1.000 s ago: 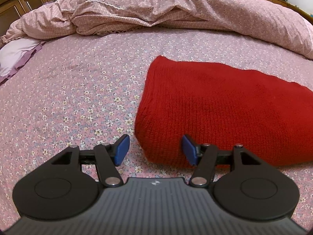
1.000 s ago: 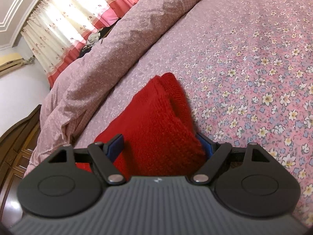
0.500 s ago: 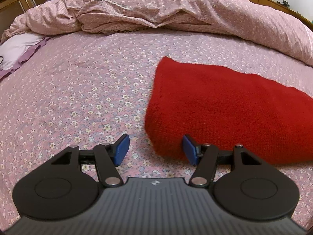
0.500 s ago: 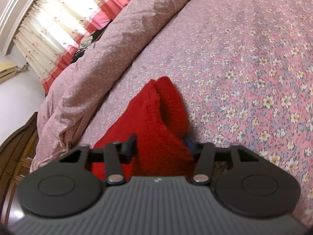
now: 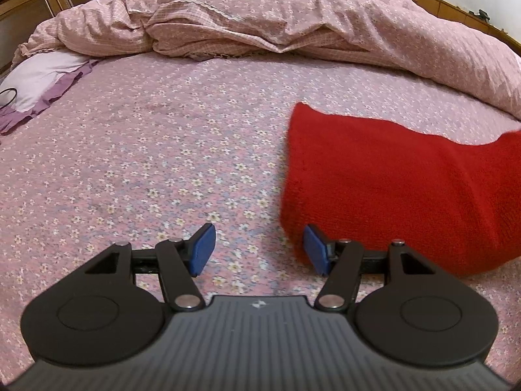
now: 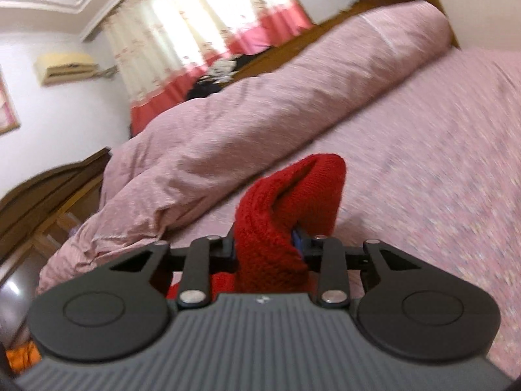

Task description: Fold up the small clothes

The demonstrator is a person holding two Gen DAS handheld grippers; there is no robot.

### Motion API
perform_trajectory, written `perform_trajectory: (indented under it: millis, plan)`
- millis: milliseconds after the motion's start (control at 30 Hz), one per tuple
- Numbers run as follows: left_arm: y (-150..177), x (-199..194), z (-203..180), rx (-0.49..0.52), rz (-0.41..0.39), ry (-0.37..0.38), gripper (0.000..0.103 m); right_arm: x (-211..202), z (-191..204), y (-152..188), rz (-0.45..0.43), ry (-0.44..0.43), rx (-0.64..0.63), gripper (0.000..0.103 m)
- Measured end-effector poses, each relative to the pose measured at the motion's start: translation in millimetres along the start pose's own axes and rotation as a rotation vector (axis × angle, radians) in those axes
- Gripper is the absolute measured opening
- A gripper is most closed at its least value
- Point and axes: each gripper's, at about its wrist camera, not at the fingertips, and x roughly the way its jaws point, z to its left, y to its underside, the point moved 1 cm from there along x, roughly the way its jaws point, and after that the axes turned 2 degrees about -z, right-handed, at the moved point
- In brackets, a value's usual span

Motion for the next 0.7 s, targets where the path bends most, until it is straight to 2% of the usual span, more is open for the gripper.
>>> perform_trajectory:
  millis: [233, 700]
  plan:
    - [-3, 0, 20, 0.0, -0.006, -0.027, 0.066, 11, 51, -9, 0.005, -0.07, -0.084, 0.032]
    - [3, 16, 53, -0.046, 0.038, -0.023, 0.066, 29, 128, 13, 0.036, -0.178, -0.156, 0.03]
